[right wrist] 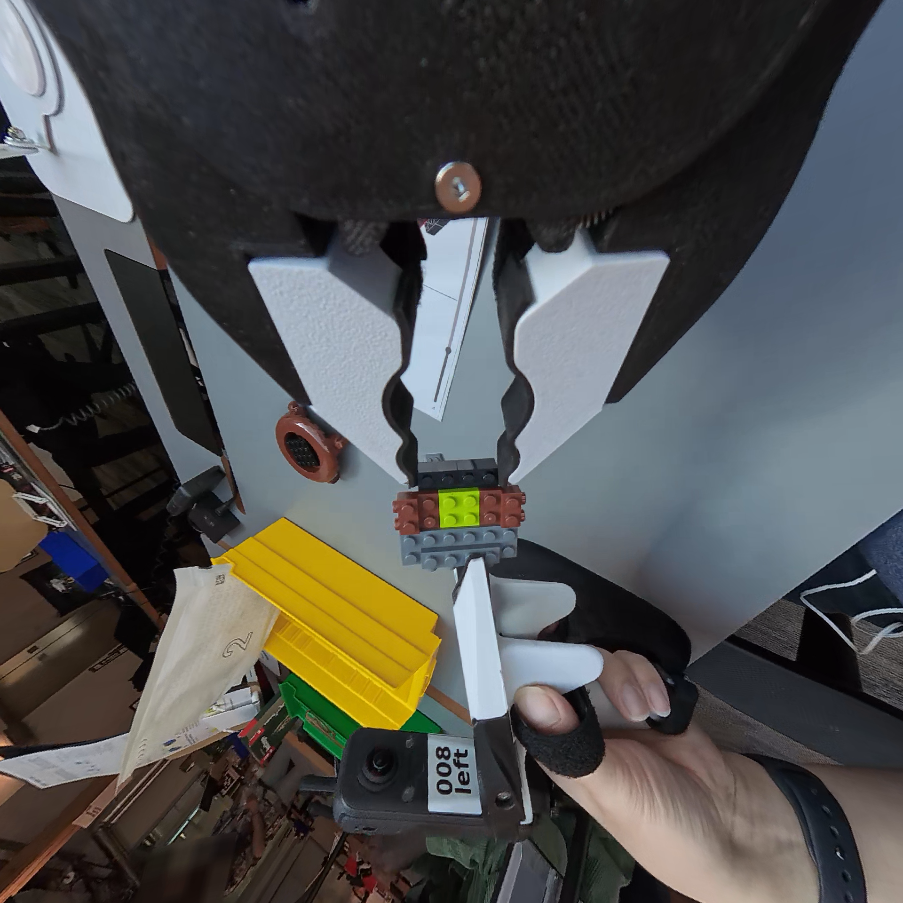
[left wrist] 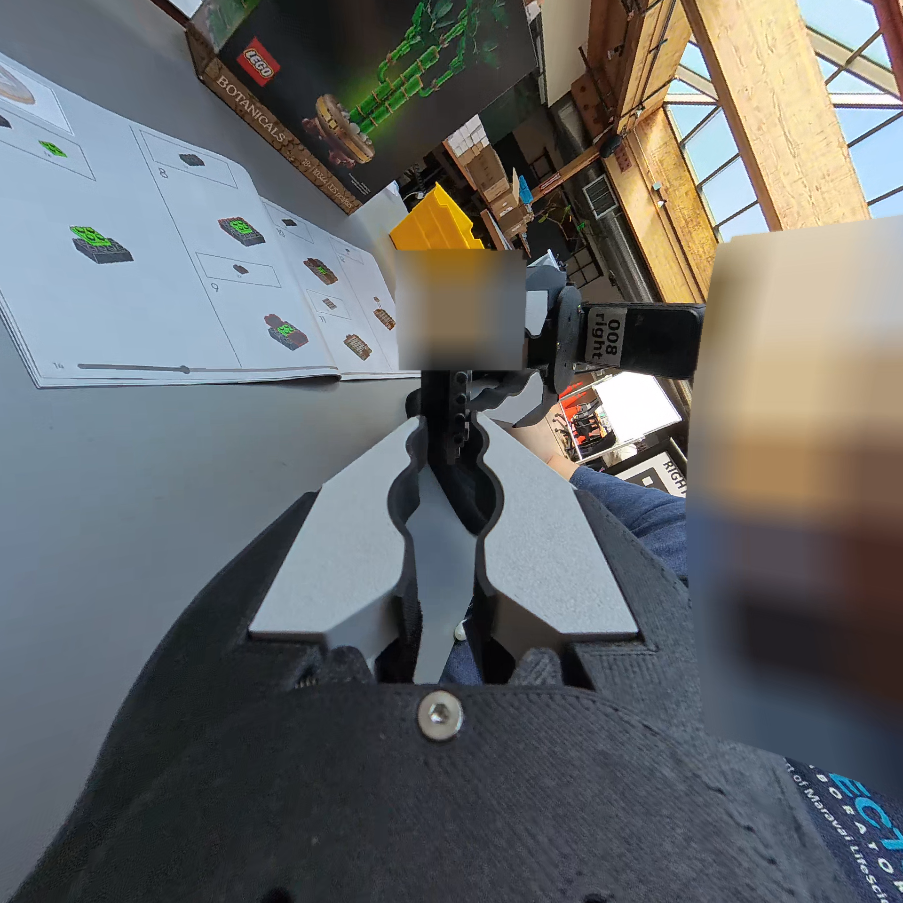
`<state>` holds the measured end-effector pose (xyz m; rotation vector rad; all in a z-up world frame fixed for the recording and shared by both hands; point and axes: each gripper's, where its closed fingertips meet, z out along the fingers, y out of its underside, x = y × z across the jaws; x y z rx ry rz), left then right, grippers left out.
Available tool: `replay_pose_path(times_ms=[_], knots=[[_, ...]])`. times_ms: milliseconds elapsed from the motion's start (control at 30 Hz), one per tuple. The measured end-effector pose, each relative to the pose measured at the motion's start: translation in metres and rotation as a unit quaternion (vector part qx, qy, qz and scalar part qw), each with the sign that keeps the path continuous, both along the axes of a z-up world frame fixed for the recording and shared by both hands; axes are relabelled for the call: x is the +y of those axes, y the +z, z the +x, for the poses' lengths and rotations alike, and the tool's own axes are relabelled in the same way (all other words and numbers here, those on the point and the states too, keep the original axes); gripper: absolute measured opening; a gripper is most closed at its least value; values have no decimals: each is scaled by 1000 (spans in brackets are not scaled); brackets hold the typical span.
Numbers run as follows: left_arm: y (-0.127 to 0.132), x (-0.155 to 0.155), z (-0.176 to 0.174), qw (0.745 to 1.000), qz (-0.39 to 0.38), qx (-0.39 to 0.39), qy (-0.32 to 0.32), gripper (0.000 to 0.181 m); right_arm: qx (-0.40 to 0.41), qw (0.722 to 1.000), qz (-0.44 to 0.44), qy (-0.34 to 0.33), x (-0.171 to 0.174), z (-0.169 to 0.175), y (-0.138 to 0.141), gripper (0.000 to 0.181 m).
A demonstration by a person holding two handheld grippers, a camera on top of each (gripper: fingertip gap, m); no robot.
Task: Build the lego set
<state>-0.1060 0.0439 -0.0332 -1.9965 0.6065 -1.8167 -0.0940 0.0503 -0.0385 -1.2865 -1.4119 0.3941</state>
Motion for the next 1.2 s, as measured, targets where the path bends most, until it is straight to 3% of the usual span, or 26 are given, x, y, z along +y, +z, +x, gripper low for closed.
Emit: replay_pose_path(times_ms=[400, 667, 1200], knots=[[15, 7, 2, 994, 84, 52, 40, 38, 21, 993, 107, -32, 0, 2, 26, 32], [30, 0, 9, 996, 90, 10, 25, 18, 35, 991, 125, -39, -1, 4, 34, 32], [36, 3, 15, 989, 135, 4, 66, 17, 45, 986, 146, -60, 1, 5, 41, 31]])
